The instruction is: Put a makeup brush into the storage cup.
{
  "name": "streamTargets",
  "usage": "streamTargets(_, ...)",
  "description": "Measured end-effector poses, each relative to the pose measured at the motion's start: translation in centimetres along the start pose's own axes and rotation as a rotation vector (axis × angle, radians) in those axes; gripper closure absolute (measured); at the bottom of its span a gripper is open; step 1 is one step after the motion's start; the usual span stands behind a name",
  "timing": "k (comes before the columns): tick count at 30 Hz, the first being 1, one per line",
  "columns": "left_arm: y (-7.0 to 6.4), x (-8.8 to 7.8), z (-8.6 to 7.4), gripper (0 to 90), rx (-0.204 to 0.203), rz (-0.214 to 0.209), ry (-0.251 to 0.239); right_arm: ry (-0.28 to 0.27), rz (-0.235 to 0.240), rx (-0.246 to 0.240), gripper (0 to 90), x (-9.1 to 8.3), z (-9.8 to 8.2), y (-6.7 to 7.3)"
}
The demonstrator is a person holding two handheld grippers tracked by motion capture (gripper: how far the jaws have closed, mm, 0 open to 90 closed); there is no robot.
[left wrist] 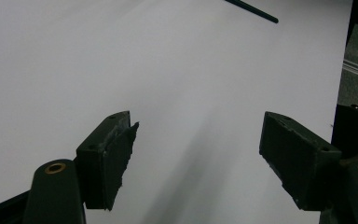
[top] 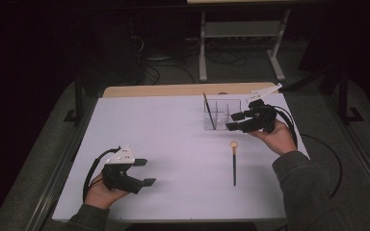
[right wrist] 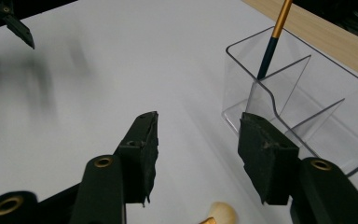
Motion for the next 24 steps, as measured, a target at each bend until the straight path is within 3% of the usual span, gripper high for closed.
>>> streamTargets(13, 0.1, -0.1, 0.1, 24.6, 0.001, 0.002, -0.005, -0.001, -0.018, 0.014, 42.9, -0.4, -1.3, 0.5)
streamTargets(24, 0.5, -0.2, -0.1, 24.4, -0.004, -0.002, -0.007, 0.002, -0.042, 0.054, 42.2, -0.9, -2.5, 0.3)
Point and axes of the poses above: each handheld gripper's, and its own axes: x roughly forward along the jaws, z roughly out of its top, y roughly to its left, the point moved 6 cm from there along x, roughly forward along the jaws, and after that the axes turned 4 degrees about -x, right-handed, at the moved point
